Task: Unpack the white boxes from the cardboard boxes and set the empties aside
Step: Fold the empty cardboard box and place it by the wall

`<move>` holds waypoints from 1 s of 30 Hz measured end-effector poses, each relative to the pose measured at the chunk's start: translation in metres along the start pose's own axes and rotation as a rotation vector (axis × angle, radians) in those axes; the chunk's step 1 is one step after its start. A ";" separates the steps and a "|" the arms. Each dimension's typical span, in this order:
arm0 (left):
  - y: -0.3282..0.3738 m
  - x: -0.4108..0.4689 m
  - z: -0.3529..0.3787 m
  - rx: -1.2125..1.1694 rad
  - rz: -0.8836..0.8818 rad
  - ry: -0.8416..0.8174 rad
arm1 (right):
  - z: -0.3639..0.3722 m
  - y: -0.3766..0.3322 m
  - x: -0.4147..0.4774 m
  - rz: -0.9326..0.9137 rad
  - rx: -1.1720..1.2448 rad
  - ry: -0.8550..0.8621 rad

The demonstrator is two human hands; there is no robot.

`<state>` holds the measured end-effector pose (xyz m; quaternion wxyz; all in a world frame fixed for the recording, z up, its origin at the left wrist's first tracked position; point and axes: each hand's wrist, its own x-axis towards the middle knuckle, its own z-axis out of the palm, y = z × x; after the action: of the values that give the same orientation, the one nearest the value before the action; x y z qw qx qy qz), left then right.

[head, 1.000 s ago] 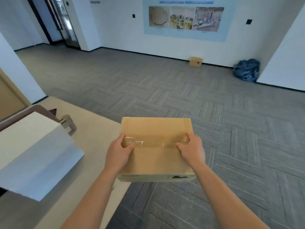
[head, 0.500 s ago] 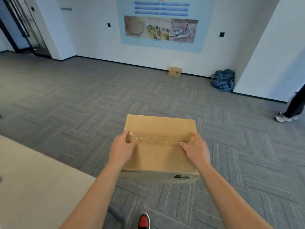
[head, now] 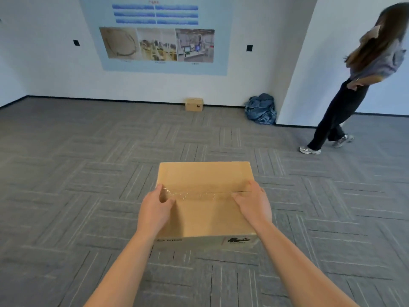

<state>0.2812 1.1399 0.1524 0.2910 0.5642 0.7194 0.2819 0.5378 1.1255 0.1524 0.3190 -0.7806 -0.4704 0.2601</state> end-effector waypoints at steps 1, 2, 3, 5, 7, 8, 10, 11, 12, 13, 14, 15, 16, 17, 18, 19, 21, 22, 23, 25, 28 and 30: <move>0.008 0.024 0.008 -0.002 0.003 -0.001 | 0.003 -0.003 0.024 0.008 -0.005 0.011; 0.015 0.047 0.017 -0.008 0.005 -0.001 | 0.006 -0.005 0.049 0.017 -0.008 0.020; 0.022 0.071 0.027 -0.015 0.005 -0.001 | 0.010 -0.007 0.075 0.023 -0.011 0.025; 0.036 0.120 0.046 -0.023 -0.008 -0.001 | 0.019 -0.012 0.128 0.025 -0.017 0.023; 0.051 0.168 0.062 -0.025 -0.032 -0.001 | 0.028 -0.020 0.183 0.022 -0.023 0.012; 0.060 0.191 0.068 -0.024 -0.045 0.001 | 0.033 -0.027 0.211 0.019 -0.032 0.003; 0.076 0.238 0.074 -0.023 -0.074 0.016 | 0.043 -0.045 0.266 0.006 -0.052 -0.025; 0.083 0.262 0.075 -0.024 -0.084 0.025 | 0.048 -0.057 0.292 -0.002 -0.056 -0.040; 0.090 0.285 0.074 -0.027 -0.093 0.036 | 0.054 -0.069 0.317 -0.010 -0.058 -0.053; 0.095 0.308 0.072 -0.032 -0.106 0.046 | 0.060 -0.082 0.341 -0.020 -0.058 -0.067; 0.100 0.330 0.069 -0.038 -0.122 0.056 | 0.067 -0.096 0.363 -0.031 -0.055 -0.082; 0.104 0.351 0.065 -0.046 -0.137 0.067 | 0.076 -0.109 0.384 -0.045 -0.048 -0.097; 0.108 0.373 0.062 -0.049 -0.151 0.076 | 0.085 -0.123 0.405 -0.061 -0.044 -0.111; 0.110 0.397 0.058 -0.049 -0.162 0.086 | 0.095 -0.136 0.426 -0.076 -0.042 -0.123; 0.110 0.422 0.055 -0.050 -0.169 0.096 | 0.107 -0.149 0.447 -0.088 -0.042 -0.132; 0.110 0.449 0.053 -0.054 -0.171 0.105 | 0.121 -0.162 0.470 -0.098 -0.039 -0.142; 0.104 0.504 0.049 -0.062 -0.164 0.117 | 0.150 -0.187 0.516 -0.112 -0.030 -0.155; 0.101 0.532 0.048 -0.066 -0.157 0.118 | 0.166 -0.200 0.539 -0.118 -0.022 -0.159; 0.096 0.562 0.047 -0.072 -0.152 0.114 | 0.182 -0.214 0.561 -0.124 -0.010 -0.160; 0.089 0.627 0.042 -0.086 -0.147 0.106 | 0.216 -0.244 0.608 -0.138 0.013 -0.153; 0.087 0.725 0.031 -0.110 -0.151 0.093 | 0.261 -0.294 0.674 -0.138 0.022 -0.136; 0.093 0.790 0.024 -0.108 -0.136 0.073 | 0.283 -0.322 0.721 -0.128 0.029 -0.124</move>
<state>0.2058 1.9313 0.1251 0.3132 0.4869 0.7499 0.3202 0.4593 1.9608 0.1283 0.3166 -0.7266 -0.5342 0.2939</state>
